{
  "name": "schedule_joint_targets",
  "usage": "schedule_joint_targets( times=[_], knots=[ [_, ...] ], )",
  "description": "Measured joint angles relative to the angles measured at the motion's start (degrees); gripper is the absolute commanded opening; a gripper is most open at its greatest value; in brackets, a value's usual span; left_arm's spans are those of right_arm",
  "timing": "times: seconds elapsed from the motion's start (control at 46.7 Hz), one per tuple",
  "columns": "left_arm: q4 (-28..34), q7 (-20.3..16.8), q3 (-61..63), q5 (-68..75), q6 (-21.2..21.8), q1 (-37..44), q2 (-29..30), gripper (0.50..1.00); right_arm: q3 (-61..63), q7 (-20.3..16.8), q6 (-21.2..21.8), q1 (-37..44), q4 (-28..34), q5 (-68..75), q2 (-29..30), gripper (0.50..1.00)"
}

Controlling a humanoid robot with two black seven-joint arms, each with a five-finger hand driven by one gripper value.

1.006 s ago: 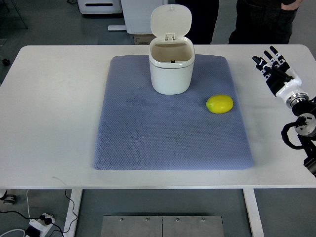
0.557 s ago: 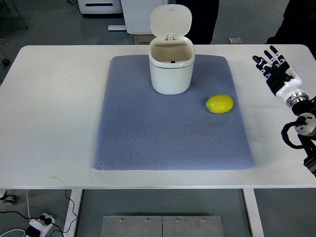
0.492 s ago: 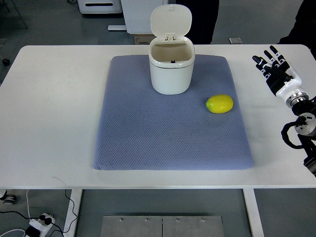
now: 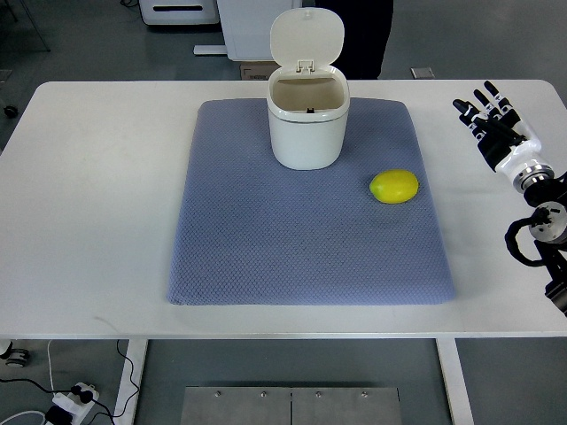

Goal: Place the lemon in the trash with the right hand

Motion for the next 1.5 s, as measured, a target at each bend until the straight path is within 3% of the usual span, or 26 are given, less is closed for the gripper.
schedule_joint_targets(
  times=[1.028,1.499],
  knots=[
    [0.0,0.0,0.0,0.0,0.0,0.0,0.0,1.0,0.0,0.2,0.2,0.6,0.2,0.4,-0.9,1.0],
    [0.0,0.0,0.0,0.0,0.0,0.0,0.0,1.0,-4.0,-0.4,0.7,3.0,0.4,0.7,-5.2,1.0]
  ],
)
